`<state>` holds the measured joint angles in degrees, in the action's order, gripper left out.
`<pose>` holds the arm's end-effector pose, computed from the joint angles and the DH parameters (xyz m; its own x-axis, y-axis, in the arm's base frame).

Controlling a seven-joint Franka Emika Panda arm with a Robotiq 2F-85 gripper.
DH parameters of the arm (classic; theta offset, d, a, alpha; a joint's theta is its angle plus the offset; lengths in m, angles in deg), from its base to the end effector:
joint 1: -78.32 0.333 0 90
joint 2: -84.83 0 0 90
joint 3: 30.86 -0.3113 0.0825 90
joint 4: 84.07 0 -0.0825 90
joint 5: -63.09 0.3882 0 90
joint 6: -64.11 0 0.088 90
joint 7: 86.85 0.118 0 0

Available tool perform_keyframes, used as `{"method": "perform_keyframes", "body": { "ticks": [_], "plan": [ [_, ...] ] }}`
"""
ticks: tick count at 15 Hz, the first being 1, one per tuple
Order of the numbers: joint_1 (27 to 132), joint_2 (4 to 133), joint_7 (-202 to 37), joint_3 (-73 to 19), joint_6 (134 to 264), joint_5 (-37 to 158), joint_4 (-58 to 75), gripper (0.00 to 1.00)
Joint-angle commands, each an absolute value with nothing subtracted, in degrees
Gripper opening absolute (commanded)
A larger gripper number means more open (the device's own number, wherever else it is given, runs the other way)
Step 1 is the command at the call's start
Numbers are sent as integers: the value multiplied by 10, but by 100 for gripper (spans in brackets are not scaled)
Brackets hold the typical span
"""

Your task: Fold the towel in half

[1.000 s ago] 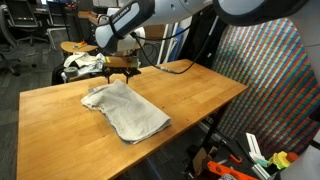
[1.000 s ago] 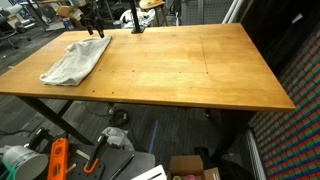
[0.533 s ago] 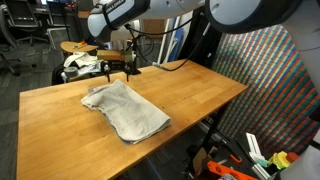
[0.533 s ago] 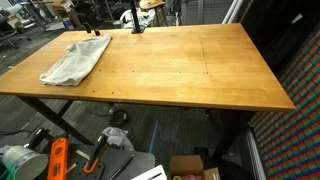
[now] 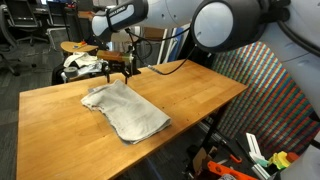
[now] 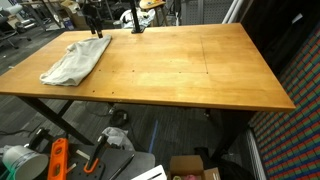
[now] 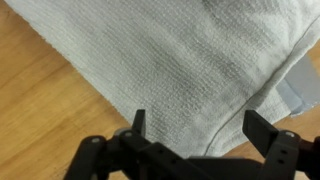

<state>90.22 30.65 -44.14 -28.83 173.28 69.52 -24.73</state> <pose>0.7540 0.1495 0.2452 0.8205 -0.5617 -0.1064 -0.5651 -0.8250 -0.0027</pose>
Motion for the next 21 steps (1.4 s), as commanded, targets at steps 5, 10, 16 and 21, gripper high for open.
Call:
{"method": "perform_keyframes", "body": {
  "ticks": [5,10,16,21],
  "plan": [
    [895,221,-388,-290,1757,696,-359,100],
    [900,203,-367,-277,1751,673,-379,100],
    [900,203,-356,-265,1700,643,-386,100],
    [892,198,-349,-264,1652,637,-410,100]
  ]
}}
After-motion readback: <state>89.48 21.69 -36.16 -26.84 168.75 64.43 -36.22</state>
